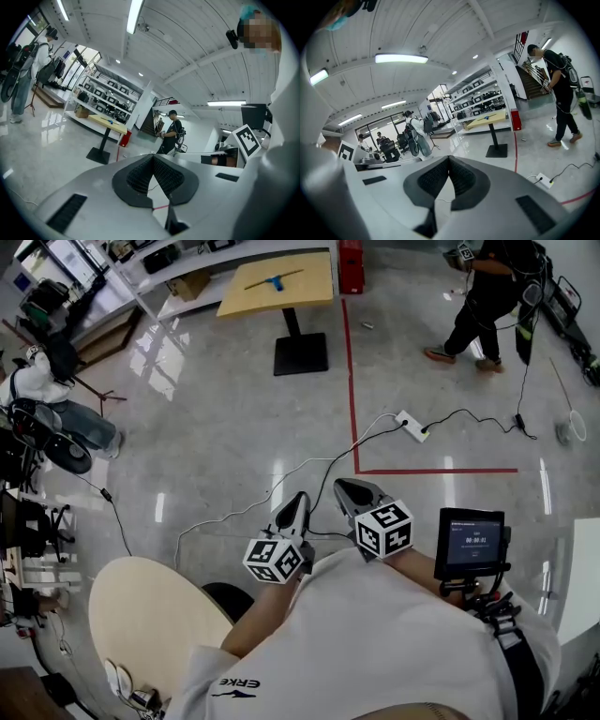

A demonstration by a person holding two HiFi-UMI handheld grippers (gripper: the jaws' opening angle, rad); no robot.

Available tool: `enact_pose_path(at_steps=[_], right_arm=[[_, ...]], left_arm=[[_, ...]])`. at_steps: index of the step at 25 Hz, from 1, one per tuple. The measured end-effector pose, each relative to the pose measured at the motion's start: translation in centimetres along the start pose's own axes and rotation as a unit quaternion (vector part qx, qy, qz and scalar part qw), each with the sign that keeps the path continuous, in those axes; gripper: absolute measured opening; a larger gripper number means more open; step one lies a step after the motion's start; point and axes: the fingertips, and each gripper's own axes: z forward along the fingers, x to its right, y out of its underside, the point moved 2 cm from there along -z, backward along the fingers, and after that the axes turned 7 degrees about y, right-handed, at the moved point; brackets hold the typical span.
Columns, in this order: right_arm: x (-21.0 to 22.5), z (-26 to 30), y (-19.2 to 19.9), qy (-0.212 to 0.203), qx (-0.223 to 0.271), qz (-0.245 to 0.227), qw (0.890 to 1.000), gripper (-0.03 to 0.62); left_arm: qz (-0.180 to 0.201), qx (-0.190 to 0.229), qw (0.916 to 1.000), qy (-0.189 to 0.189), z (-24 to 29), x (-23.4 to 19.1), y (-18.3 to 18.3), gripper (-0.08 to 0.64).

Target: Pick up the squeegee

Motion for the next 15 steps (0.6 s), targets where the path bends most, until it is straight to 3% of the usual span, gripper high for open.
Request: enact_pose_path(at_steps=[10, 15], right_arm=[[-1.3, 0.0, 1.1, 0.0, -0.012, -0.001, 1.0, 0.003], [-4.1, 2.4, 2.0, -0.003, -0.019, -0.006, 1.0, 0.003]], left_arm=[[-0.012, 0.003, 0.9998, -0.015, -1.9, -1.0, 0.2, 0.005], [-0.019, 0.01, 0.9996, -0.02, -4.2, -3.9, -0.1, 0.005]])
